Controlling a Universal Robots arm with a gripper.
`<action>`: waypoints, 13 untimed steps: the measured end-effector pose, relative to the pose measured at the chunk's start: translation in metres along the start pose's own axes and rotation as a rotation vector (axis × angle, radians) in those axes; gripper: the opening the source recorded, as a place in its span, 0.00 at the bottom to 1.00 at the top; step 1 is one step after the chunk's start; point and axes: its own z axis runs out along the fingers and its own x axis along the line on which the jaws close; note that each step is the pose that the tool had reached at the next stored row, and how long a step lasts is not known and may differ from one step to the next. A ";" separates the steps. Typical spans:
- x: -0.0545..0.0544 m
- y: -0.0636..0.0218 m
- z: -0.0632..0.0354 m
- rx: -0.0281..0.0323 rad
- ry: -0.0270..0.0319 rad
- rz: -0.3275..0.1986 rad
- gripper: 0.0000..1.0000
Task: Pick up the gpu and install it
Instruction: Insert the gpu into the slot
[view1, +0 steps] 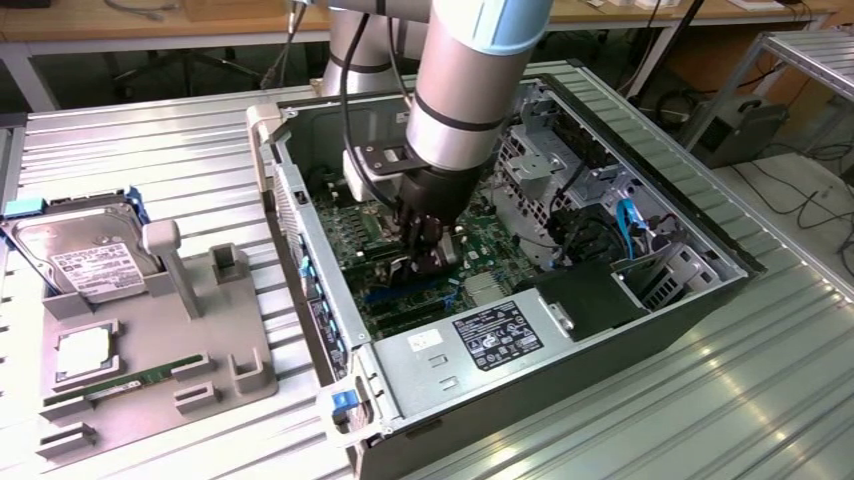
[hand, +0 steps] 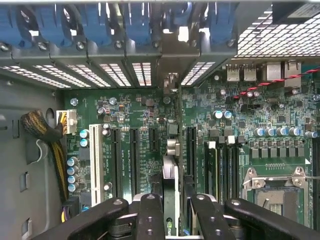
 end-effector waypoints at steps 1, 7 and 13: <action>0.000 0.0000 0.0009 0.0000 -0.0001 0.000 0.26; 0.000 0.0004 0.0053 0.0001 0.0000 0.000 0.26; 0.000 0.0016 0.0056 0.0001 -0.0002 0.000 0.26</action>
